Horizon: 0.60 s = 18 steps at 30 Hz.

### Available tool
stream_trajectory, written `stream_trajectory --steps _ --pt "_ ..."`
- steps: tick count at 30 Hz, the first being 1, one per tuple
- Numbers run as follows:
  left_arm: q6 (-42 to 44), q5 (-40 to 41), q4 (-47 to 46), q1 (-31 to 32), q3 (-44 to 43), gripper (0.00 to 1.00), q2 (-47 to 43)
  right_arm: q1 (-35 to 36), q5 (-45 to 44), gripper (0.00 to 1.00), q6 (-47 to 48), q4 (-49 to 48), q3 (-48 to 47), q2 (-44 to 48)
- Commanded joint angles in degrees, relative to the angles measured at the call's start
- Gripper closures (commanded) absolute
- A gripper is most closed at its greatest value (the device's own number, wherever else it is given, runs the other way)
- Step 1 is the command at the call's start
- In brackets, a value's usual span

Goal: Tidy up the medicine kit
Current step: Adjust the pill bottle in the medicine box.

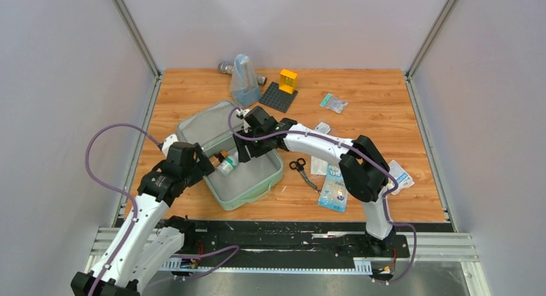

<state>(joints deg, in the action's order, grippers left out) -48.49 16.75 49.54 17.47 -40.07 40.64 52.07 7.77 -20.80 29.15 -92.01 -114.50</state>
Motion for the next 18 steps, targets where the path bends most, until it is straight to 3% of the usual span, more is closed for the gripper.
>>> stream_trajectory --steps 1,8,18 --pt "0.0 -3.4 -5.6 -0.1 2.1 0.06 2.0 -1.3 7.4 0.36 9.5 0.0 -4.5 -3.1" --pt "0.1 -3.7 -7.4 0.0 3.7 0.27 3.9 -1.7 5.8 0.36 15.4 1.6 -12.0 -9.0" --pt "0.9 -4.7 -9.6 -0.1 5.7 0.47 3.2 -3.0 9.3 0.38 20.2 2.1 -15.8 -14.0"
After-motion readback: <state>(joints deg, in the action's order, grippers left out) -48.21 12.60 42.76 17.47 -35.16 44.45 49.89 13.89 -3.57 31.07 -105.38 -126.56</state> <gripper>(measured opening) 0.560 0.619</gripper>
